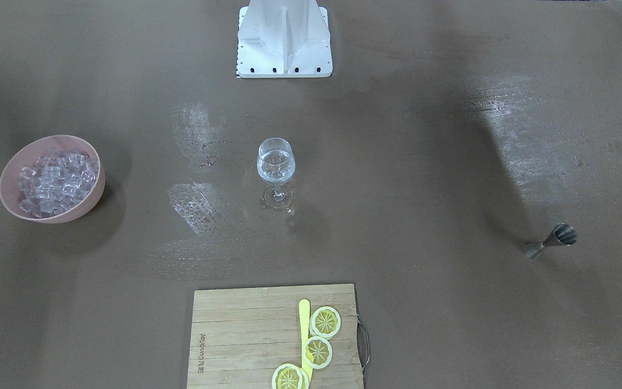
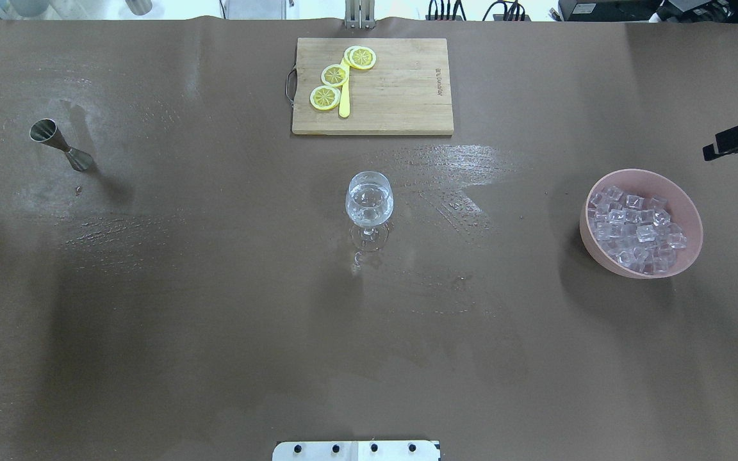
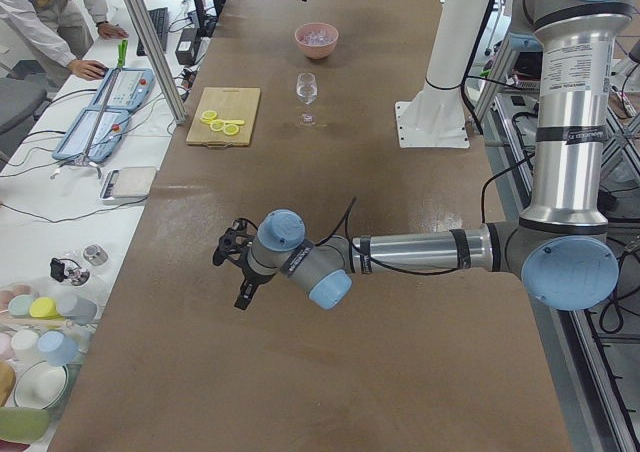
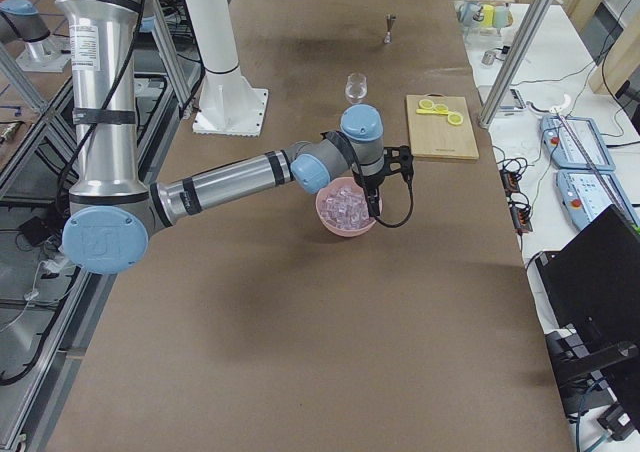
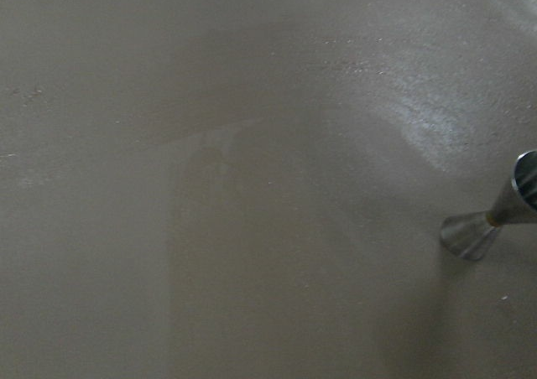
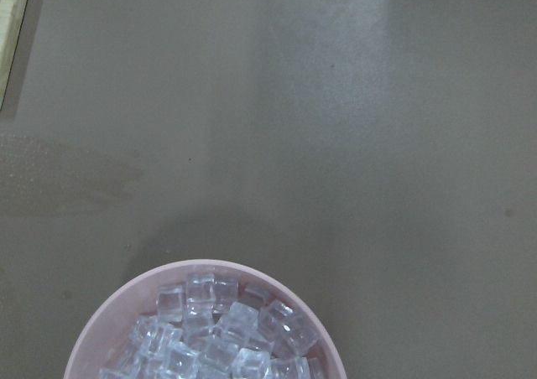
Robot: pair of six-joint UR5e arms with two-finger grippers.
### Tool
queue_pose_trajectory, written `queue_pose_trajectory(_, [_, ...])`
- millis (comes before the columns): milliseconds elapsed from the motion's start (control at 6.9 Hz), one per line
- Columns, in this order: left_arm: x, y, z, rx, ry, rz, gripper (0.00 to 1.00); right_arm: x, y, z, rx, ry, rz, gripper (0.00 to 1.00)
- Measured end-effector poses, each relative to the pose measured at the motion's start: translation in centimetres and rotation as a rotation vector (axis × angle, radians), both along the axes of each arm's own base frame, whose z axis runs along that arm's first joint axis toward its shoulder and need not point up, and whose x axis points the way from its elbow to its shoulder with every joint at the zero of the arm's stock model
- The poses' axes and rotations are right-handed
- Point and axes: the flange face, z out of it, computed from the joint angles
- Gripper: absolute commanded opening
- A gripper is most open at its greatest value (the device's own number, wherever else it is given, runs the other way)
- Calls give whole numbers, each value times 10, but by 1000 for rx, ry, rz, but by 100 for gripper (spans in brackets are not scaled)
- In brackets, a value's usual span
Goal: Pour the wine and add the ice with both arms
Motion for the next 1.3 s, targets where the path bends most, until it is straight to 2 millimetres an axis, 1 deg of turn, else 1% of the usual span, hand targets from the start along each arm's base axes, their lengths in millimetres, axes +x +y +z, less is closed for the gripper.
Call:
queue_pose_trajectory(145, [-11,-1,4,-15,-18,10,98,-22,9,6,-6,16,-41,100])
queue_pose_trajectory(290, [-16,1,5,-22,-17,15,98,-38,20,17,-26,29,-78,99])
queue_pose_trajectory(580, [-15,3,3,-24,11,30,98,-67,28,39,-81,47,-123,98])
queue_pose_trajectory(725, [-15,4,1,-20,18,33,98,-79,30,41,-94,48,-138,97])
queue_pose_trajectory(870, [-14,3,-1,-16,21,34,98,-92,31,37,-94,47,-154,93])
queue_pose_trajectory(1159, [-14,3,-1,-15,20,34,98,-114,33,32,-88,57,-173,89])
queue_pose_trajectory(1304, [-15,4,-1,-15,20,34,98,-122,36,33,-86,66,-180,76])
